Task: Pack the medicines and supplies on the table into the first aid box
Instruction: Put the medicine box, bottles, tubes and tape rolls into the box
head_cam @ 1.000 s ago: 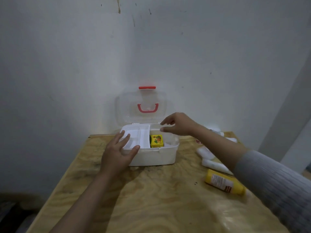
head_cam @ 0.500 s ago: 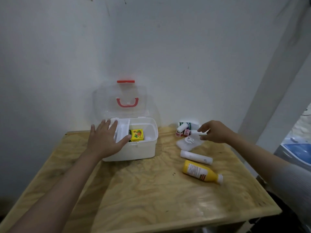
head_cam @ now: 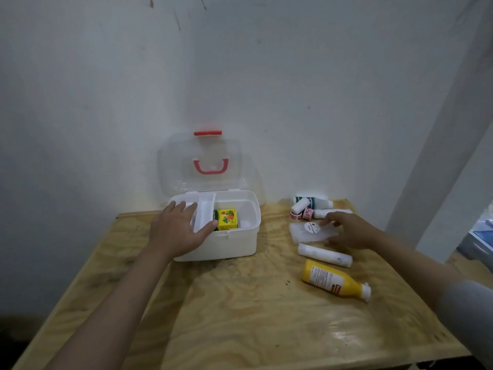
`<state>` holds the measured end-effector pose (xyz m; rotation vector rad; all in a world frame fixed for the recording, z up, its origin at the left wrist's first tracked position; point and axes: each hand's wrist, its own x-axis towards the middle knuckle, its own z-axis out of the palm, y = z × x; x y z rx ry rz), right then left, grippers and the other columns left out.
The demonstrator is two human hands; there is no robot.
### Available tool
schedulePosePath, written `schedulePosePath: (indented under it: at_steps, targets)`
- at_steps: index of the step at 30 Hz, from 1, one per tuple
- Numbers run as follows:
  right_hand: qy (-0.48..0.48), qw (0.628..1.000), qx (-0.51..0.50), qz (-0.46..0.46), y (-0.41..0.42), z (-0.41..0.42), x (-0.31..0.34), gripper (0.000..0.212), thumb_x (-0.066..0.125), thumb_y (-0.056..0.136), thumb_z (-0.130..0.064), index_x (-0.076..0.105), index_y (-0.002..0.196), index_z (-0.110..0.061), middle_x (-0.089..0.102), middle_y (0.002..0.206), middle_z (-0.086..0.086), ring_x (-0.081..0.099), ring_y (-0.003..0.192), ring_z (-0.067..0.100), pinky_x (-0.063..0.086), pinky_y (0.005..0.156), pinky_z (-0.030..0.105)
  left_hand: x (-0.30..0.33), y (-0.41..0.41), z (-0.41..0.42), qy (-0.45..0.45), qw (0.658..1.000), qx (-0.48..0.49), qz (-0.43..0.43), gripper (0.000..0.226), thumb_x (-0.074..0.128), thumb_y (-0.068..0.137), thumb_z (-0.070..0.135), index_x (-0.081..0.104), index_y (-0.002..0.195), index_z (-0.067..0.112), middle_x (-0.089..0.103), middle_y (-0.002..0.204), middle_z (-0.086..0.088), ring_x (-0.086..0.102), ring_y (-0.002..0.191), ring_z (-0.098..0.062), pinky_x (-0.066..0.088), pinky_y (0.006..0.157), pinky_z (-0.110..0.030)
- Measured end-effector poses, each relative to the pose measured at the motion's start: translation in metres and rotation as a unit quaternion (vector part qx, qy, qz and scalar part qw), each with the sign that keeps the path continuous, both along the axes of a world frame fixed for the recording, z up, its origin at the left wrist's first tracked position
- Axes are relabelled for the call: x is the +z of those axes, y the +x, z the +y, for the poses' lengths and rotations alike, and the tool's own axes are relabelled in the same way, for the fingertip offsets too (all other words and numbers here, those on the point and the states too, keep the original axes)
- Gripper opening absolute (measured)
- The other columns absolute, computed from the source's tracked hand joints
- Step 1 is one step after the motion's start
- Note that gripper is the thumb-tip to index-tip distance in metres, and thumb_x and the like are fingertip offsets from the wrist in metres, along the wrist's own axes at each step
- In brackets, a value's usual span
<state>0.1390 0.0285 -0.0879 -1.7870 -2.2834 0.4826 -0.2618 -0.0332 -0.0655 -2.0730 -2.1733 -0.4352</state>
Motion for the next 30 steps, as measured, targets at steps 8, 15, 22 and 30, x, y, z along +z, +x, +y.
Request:
schedulePosePath:
  at_steps: [8,15,22,30]
  targets:
    - [0.08,0.985,-0.025,0.153,-0.016,-0.012,0.033,0.044,0.083,0.068,-0.026,0.065,0.108,-0.021,0.062,0.113,-0.001,0.06,0.092,0.015,0.046,0.07,0.016,0.003,0.0,-0.001,-0.013,1.0,-0.008,0.0,0.117,0.006,0.053,0.094,0.043,0.139,0.025,0.046,0.145,0.002,0.036,0.136,-0.022,0.038,0.101,-0.044]
    - [0.151,0.974,0.098,0.139,-0.102,-0.016,0.095,0.049,0.08,0.068,-0.039,0.068,0.113,-0.021,0.064,0.11,0.001,0.061,0.095,0.015,0.051,0.085,0.028,0.01,-0.01,0.003,-0.045,0.997,-0.026,-0.051,0.129,0.009,0.041,0.101,0.025,0.147,0.029,0.02,0.158,0.0,0.013,0.145,-0.021,0.009,0.114,-0.057]
    - [0.14,0.979,0.116,-0.089,-0.182,0.003,0.088,0.052,0.076,0.072,-0.042,0.064,0.116,-0.018,0.06,0.115,0.002,0.055,0.108,0.021,0.041,0.077,0.028,0.002,-0.016,-0.004,-0.084,0.996,-0.008,-0.017,0.132,0.003,0.039,0.101,0.012,0.15,0.028,-0.002,0.16,-0.005,-0.007,0.146,-0.023,0.002,0.115,-0.057]
    - [0.153,0.974,0.114,-0.124,-0.221,0.011,0.072,0.041,0.075,0.076,-0.032,0.062,0.104,-0.005,0.061,0.107,0.014,0.06,0.096,0.029,0.047,0.072,0.034,0.002,-0.015,-0.003,-0.076,0.993,-0.003,-0.085,0.136,0.012,0.034,0.102,0.015,0.149,0.03,-0.001,0.16,-0.004,0.001,0.146,-0.026,0.019,0.113,-0.05]
